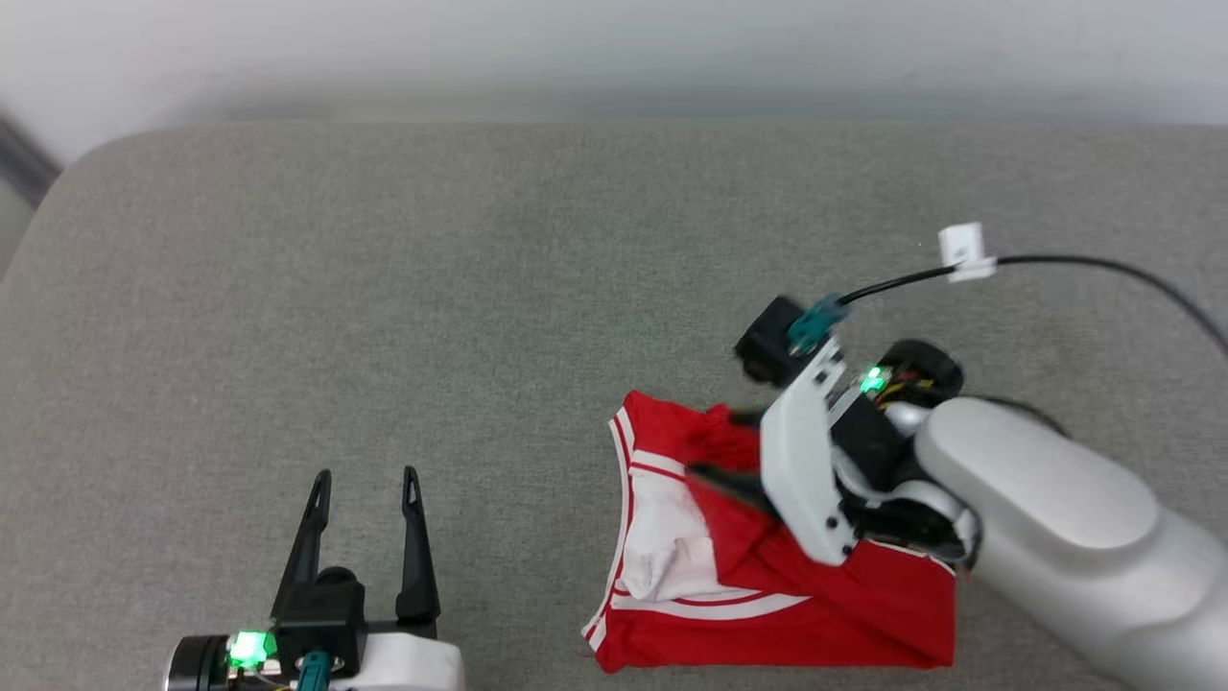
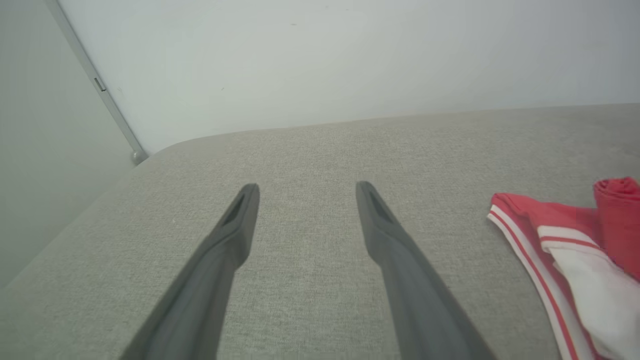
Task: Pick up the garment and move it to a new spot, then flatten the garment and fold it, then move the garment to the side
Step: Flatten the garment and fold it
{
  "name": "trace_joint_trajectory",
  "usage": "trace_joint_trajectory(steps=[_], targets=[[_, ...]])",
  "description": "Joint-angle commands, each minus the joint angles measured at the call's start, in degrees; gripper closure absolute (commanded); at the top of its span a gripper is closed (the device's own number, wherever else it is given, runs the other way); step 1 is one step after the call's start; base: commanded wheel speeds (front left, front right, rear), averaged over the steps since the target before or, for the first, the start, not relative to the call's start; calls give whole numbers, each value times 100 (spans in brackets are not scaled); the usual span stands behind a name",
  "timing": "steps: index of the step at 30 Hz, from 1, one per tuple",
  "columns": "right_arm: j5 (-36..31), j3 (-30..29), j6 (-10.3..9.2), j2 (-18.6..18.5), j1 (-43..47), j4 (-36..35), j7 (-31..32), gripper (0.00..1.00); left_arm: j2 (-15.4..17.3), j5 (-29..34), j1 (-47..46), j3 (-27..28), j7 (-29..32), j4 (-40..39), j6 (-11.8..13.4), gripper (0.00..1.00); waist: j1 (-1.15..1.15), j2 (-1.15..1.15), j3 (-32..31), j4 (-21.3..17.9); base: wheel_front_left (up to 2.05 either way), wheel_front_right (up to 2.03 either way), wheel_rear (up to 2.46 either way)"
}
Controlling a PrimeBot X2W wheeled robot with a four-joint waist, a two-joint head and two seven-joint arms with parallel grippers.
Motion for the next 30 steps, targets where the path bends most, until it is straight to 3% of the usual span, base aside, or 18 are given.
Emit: trace_joint_trajectory(steps=[1,4,8,15,21,26,30], targets=[[-25,-53,-2,-123,-97,-88,-206,0,33,28,60,40,-27,12,-5,0,0,0,-105,-82,0,0,0],[-327,-264,-4,-443,-218,-305,-1060,0,31,11,128,114,-27,-2,28,0,0,0,-231,-172,0,0,0],[-852,-1085,-2,-615,-29,-121,-2373,0,40,10,176,204,-27,-58,15,0,0,0,-337,-293,0,0,0],[-2063,-2869,-3,-323,660,455,-4283,0,41,33,239,249,-24,-133,-42,0,0,0,-387,-487,0,0,0],[-3221,-4327,-3,95,1513,339,-4688,0,34,48,271,270,-22,-133,-80,0,0,0,-442,-614,0,0,0],[-3803,-5511,-2,721,2513,-559,-4691,0,39,56,334,278,-22,-149,-94,0,0,0,-511,-668,0,0,0],[-4105,-5922,-2,1084,3259,-1222,-4692,0,26,52,373,268,-22,-131,-108,0,0,0,-582,-679,0,0,0]])
